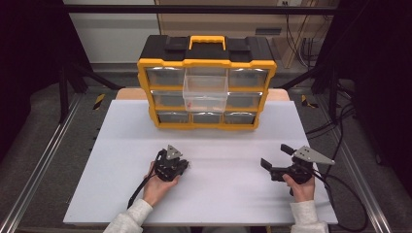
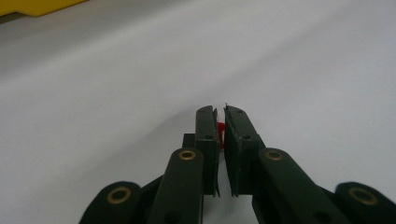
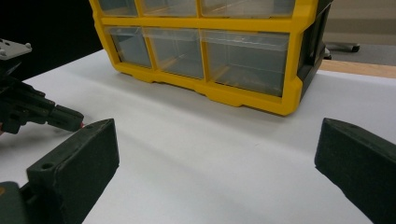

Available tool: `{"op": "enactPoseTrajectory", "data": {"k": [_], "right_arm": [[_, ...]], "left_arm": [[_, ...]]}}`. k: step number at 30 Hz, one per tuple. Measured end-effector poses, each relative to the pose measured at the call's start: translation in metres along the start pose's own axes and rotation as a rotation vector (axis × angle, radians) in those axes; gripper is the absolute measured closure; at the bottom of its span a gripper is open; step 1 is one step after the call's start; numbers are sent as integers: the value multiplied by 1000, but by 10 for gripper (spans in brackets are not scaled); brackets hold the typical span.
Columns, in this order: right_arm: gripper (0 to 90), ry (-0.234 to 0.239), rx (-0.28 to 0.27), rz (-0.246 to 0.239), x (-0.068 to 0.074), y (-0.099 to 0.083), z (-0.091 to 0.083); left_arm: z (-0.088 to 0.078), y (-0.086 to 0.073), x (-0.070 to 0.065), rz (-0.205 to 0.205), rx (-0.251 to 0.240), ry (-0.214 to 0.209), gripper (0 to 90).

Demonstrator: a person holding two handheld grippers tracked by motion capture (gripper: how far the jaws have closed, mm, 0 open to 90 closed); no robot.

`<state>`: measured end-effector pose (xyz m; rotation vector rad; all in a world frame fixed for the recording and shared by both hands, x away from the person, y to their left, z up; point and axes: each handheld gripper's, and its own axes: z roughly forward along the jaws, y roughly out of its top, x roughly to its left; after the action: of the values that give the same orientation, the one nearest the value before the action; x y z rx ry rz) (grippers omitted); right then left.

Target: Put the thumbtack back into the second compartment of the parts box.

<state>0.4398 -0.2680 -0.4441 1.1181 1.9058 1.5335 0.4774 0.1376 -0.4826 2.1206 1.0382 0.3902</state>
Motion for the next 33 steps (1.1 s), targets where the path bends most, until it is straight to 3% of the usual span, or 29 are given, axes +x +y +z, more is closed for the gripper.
{"op": "enactPoseTrajectory", "data": {"k": [12,33], "right_arm": [[3,1,-1,0,0,0,0],[3,-3,1,-2,1,0,0]], "left_arm": [[-9,4,4,-1,-30,-19,846],[-54,23,12,-29,-111,-45,846]]}}
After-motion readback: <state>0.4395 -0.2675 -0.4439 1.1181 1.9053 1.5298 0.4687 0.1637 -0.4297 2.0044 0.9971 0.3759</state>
